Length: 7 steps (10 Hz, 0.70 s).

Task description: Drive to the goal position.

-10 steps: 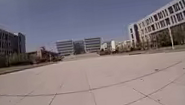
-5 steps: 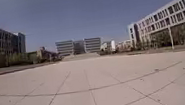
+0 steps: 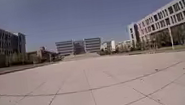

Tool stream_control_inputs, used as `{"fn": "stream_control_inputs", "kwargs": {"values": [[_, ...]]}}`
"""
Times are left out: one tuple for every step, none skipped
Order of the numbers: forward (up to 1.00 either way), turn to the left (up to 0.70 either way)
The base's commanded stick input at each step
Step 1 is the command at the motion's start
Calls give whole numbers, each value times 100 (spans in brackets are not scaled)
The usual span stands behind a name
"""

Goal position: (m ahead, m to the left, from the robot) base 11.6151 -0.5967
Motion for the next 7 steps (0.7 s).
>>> {"fn": "stream_control_inputs", "kwargs": {"values": [[4, 0], [4, 0], [4, 0], [4, 0], [4, 0], [4, 0], [4, 0]]}}
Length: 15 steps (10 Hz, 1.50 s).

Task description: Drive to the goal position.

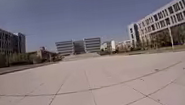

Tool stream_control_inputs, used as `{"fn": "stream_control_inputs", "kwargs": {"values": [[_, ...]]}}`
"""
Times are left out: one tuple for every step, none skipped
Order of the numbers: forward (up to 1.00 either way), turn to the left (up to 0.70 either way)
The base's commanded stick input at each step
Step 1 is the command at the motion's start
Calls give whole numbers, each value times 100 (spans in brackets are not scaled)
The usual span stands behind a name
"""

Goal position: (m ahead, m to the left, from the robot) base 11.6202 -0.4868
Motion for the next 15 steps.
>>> {"fn": "stream_control_inputs", "kwargs": {"values": [[4, 0], [4, 0], [4, 0], [4, 0], [4, 0], [4, 0], [4, 0], [4, 0], [4, 0], [4, 0], [4, 0], [4, 0], [4, 0], [4, 0], [4, 0]]}}
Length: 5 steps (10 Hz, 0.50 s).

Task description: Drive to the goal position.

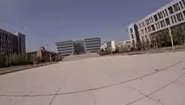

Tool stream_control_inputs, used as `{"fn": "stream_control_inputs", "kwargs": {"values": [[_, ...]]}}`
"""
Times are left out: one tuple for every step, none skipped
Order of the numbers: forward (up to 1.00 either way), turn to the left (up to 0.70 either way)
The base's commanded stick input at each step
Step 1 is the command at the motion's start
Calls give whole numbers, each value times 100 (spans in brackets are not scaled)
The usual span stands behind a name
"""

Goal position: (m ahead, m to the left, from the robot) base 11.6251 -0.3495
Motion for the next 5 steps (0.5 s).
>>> {"fn": "stream_control_inputs", "kwargs": {"values": [[4, 0], [4, 0], [4, 0], [4, 0], [4, 0]]}}
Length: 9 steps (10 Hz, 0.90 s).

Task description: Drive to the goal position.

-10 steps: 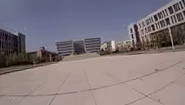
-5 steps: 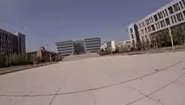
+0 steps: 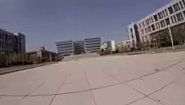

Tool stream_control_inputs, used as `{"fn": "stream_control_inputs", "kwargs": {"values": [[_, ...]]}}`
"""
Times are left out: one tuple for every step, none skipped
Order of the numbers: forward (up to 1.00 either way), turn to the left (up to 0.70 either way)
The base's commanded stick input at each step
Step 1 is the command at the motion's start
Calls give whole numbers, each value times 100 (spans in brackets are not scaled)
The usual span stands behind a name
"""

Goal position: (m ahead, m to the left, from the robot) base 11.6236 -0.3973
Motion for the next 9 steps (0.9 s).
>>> {"fn": "stream_control_inputs", "kwargs": {"values": [[4, 0], [4, 0], [4, 0], [4, 0], [4, 0], [4, 0], [4, 0], [4, 0], [4, 0]]}}
